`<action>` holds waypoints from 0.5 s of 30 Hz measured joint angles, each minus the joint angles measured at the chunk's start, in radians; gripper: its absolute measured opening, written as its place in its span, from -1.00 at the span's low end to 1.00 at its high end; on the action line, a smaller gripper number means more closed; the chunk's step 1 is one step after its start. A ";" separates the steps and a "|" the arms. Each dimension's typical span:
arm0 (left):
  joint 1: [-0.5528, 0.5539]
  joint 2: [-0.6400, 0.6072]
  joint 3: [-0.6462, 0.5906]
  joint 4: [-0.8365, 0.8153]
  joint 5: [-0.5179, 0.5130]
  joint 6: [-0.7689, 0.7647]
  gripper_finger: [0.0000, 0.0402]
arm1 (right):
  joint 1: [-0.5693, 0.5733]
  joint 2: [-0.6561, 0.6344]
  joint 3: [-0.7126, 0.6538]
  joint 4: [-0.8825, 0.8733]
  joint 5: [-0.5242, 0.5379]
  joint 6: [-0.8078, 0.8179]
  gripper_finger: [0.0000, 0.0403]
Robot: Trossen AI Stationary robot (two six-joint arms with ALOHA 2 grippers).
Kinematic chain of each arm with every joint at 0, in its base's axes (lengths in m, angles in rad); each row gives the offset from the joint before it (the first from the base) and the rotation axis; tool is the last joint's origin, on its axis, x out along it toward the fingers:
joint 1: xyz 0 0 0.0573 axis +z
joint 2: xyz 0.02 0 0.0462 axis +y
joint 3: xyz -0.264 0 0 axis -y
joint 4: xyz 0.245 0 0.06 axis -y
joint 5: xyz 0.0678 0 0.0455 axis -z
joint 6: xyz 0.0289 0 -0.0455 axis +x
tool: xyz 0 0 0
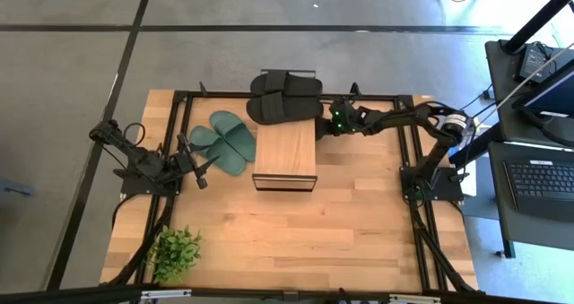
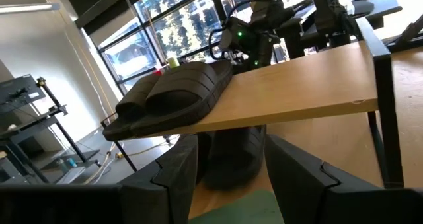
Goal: Pick and place slides into the shelf
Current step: Put the black slide under the shelf
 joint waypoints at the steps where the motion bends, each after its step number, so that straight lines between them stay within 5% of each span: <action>1: 0.000 0.000 0.000 0.000 0.000 0.000 -0.16 | 0.000 0.005 0.000 0.002 0.001 0.000 -0.94; 15: 0.000 0.000 0.000 -0.001 0.000 0.000 -0.16 | 0.003 0.006 -0.006 0.007 0.018 0.030 -0.82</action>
